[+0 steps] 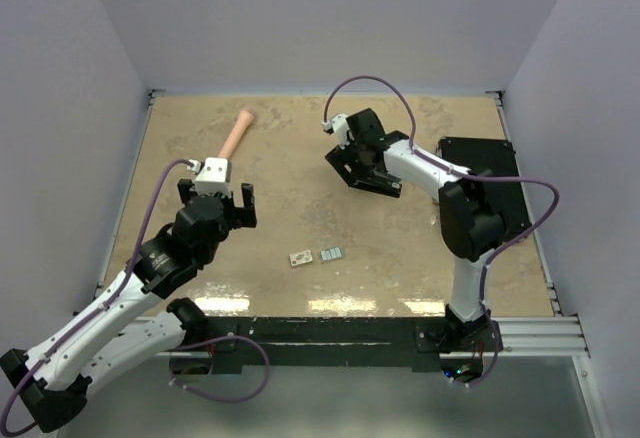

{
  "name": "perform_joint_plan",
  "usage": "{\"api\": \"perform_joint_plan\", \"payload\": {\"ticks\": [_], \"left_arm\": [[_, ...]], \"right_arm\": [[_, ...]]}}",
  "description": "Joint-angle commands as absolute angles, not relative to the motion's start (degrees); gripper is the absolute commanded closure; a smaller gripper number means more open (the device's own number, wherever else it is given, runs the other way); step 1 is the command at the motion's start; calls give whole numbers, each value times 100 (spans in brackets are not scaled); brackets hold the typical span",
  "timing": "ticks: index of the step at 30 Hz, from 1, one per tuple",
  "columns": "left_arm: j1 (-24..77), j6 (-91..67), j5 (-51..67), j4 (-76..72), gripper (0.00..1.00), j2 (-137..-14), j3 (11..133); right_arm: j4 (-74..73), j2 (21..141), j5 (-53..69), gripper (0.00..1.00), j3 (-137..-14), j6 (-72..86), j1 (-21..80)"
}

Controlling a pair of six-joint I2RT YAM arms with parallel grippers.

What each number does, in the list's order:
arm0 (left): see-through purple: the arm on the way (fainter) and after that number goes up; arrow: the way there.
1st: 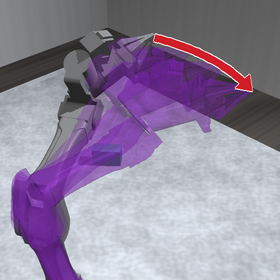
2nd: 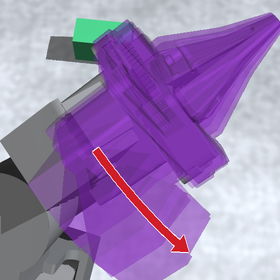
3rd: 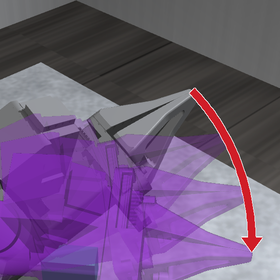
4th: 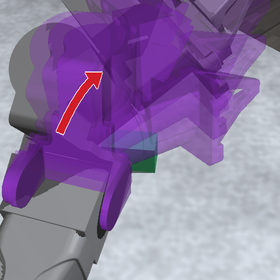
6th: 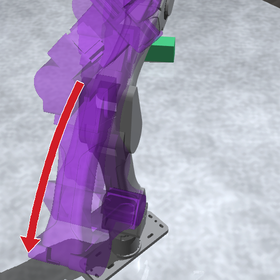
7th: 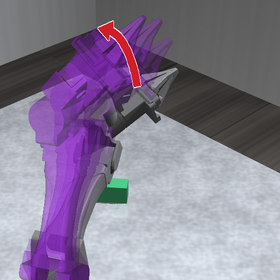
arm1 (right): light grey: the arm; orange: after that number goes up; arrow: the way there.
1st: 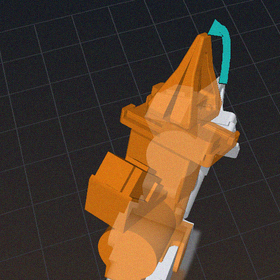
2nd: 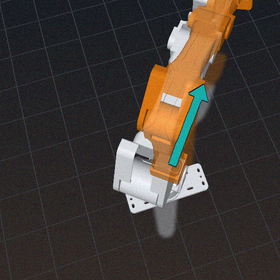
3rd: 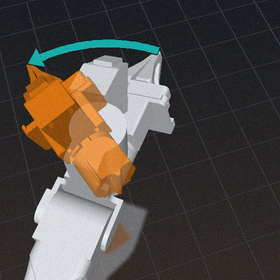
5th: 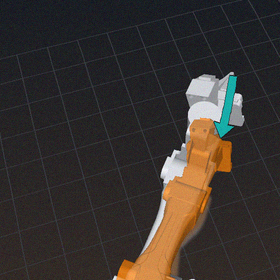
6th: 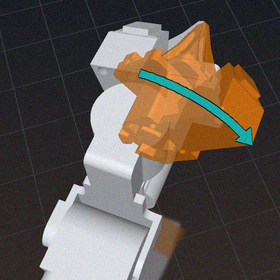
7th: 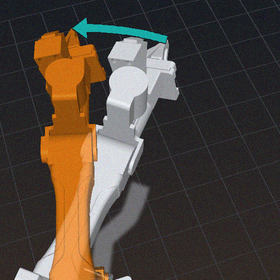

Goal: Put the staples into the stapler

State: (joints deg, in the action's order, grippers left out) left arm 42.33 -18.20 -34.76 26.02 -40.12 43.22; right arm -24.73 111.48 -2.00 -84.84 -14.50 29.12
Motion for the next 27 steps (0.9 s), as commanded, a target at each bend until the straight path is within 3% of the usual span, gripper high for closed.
{"api": "perform_joint_plan", "payload": {"ticks": [1,3,14,21,25,26,27], "left_arm": [[4008,-1670,-3508,2531,0,-4008,4307],[3806,-1652,-3219,2470,0,-4043,4298],[2532,-1652,-1767,2110,1,-4017,4157],[2329,-1626,-1389,2039,2,-4061,4122],[2285,-1591,-1275,2004,2,-4104,4105],[2276,-1591,-1222,1995,2,-4113,4104],[2259,-1600,-1196,1986,3,-4122,4104]], "right_arm": [[-2856,11206,-150,22,-8868,-1960,2909],[-2883,11250,-88,30,-8938,-2013,2900],[-3173,11558,-9,53,-9062,-2180,2909],[-3103,11479,158,69,-8956,-2215,2918],[-3111,11443,185,70,-8921,-2267,2927],[-3120,11461,185,63,-8912,-2268,2935],[-3138,11478,176,61,-8903,-2276,2927]]}}
